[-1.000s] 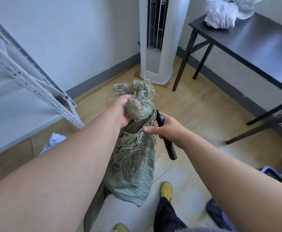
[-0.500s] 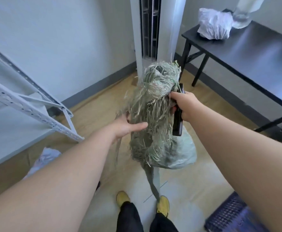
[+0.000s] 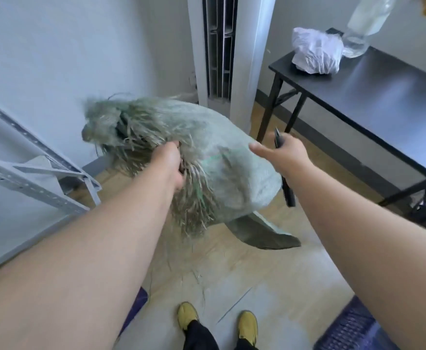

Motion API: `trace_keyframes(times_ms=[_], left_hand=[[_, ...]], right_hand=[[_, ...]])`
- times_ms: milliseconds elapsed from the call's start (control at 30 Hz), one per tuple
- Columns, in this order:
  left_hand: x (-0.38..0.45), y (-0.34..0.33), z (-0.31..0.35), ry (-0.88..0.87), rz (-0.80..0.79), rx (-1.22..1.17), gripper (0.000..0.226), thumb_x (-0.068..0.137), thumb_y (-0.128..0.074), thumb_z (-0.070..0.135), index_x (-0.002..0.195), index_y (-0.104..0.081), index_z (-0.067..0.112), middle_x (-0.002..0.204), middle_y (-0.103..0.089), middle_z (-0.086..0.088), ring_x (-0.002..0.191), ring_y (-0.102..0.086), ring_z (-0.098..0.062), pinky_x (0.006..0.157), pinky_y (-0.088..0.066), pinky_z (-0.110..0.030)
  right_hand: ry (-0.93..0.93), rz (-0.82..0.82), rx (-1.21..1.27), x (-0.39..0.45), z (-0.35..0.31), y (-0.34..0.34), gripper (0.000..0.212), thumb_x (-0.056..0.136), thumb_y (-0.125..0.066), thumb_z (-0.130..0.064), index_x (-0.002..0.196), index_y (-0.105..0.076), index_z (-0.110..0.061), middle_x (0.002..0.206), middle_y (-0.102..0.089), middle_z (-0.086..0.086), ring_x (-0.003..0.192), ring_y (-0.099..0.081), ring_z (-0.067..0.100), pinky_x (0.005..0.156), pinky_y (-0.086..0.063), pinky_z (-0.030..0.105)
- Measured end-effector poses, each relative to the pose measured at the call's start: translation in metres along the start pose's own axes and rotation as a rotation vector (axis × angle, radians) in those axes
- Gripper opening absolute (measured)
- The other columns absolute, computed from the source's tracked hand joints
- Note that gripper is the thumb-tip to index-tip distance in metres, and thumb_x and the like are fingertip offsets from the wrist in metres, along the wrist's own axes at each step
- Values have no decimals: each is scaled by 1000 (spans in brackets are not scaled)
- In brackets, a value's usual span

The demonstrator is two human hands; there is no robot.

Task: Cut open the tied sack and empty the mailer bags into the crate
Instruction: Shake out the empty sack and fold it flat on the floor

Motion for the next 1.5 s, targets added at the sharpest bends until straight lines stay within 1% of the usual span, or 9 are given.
trace_keyframes(times_ms=[167,400,600,700,867,1033,1267,1400,1500], left_hand=[[-20,-3,38,11,-50,-102,38,102,-32,22,87,-62,5,90,-69,-11,81,-69,-24,51,-57,-38],[-71,-24,61,-12,-162,-251,41,104,-24,12,102,-58,-10,137,-47,-26,127,-46,-37,95,-41,-47],[-96,-32,70,-193,-256,-91,38,103,-27,15,109,-63,1,81,-70,-18,84,-67,-30,69,-54,-31],[-82,-23,82,-246,-313,-71,49,101,-34,23,66,-66,12,49,-65,-6,43,-63,-15,42,-52,-22],[-44,26,67,-214,-100,501,16,90,-60,33,99,-62,19,95,-66,-3,75,-64,-18,58,-55,-30],[-48,75,-10,-650,569,603,71,83,-67,31,141,-30,17,145,-25,-9,118,-48,-24,90,-41,-25],[-48,70,-157,-164,176,938,133,57,-76,66,151,4,17,158,1,-3,145,-8,-24,114,-17,-50],[-21,94,-147,3,293,833,61,81,-64,51,121,-50,7,112,-60,-10,105,-57,-31,95,-45,-45],[-11,96,-132,-18,218,545,26,92,-56,34,98,-57,9,77,-59,-2,69,-57,-19,62,-44,-29]], right_hand=[[-619,-144,366,-18,61,-32,100,48,-79,-72,125,-52,-14,94,-56,3,78,-54,22,62,-46,32],[-177,-326,597,-26,53,-78,97,44,-88,-61,125,-46,-30,118,-63,-5,78,-62,5,73,-47,29],[-285,-457,629,-41,19,-98,18,75,-75,-15,66,-59,-11,53,-50,4,38,-45,14,43,-41,23],[-397,-412,694,-44,5,-100,9,82,-65,-7,77,-58,-7,61,-51,9,47,-48,20,49,-45,26],[-744,-325,1087,-38,-3,-91,22,95,-48,-4,73,-45,-6,60,-43,4,49,-40,9,31,-35,14],[-923,-346,1035,-37,-18,-89,32,93,-49,-5,62,-43,-7,54,-45,1,44,-37,8,31,-35,15],[-965,-349,1040,-48,-53,-110,26,86,-63,-2,63,-52,0,60,-54,8,41,-48,13,46,-48,17],[-812,-528,1181,-51,-75,-123,17,88,-63,-3,73,-57,-1,57,-59,12,43,-54,14,62,-55,17],[-580,-618,1023,-42,-68,-118,19,88,-68,-17,96,-54,-8,76,-53,5,49,-51,8,42,-47,13]])
Point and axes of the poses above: each hand's wrist, its own x-axis towards the middle knuckle, its own y-axis out of the back of the hand, z = x × y, the point moved 3 cm from there along x, towards the middle knuckle
